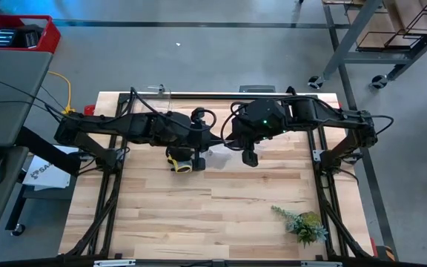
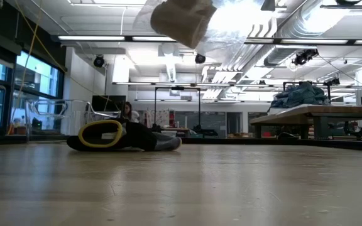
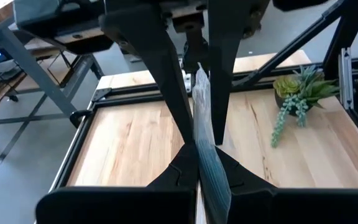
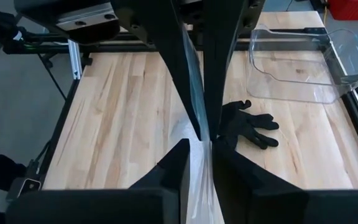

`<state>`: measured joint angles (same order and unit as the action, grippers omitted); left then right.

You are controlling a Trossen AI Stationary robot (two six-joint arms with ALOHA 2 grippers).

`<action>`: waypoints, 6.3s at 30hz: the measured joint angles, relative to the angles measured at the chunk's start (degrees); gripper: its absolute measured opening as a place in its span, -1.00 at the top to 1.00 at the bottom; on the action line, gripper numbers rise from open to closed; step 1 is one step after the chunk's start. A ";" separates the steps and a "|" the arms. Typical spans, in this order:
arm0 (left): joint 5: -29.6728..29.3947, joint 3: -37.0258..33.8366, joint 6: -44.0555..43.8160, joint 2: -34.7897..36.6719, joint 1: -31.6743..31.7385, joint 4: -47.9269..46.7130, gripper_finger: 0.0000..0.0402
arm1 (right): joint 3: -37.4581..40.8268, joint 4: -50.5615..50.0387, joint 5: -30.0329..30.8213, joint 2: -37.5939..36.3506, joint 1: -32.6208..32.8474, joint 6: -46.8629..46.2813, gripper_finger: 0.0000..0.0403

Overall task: Roll bandage
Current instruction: Close the transparent zip bag

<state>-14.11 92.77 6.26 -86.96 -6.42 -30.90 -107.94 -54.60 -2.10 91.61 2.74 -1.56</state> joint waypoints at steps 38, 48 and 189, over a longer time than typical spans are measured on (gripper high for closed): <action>-4.64 -0.02 -4.15 8.77 0.02 -5.27 1.00 | 0.00 -3.98 -1.32 0.57 -1.62 -1.18 1.00; -5.96 -0.02 -6.14 12.19 0.02 -5.29 1.00 | 0.00 -4.28 -1.20 0.57 -1.62 -1.63 1.00; 1.14 0.65 -6.09 -0.73 1.36 -2.67 -0.05 | 0.04 -8.98 1.85 2.80 -1.09 -0.93 1.00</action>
<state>-12.97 93.42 0.17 -87.68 -5.06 -33.57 -107.90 -63.58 -0.25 94.41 1.65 -2.49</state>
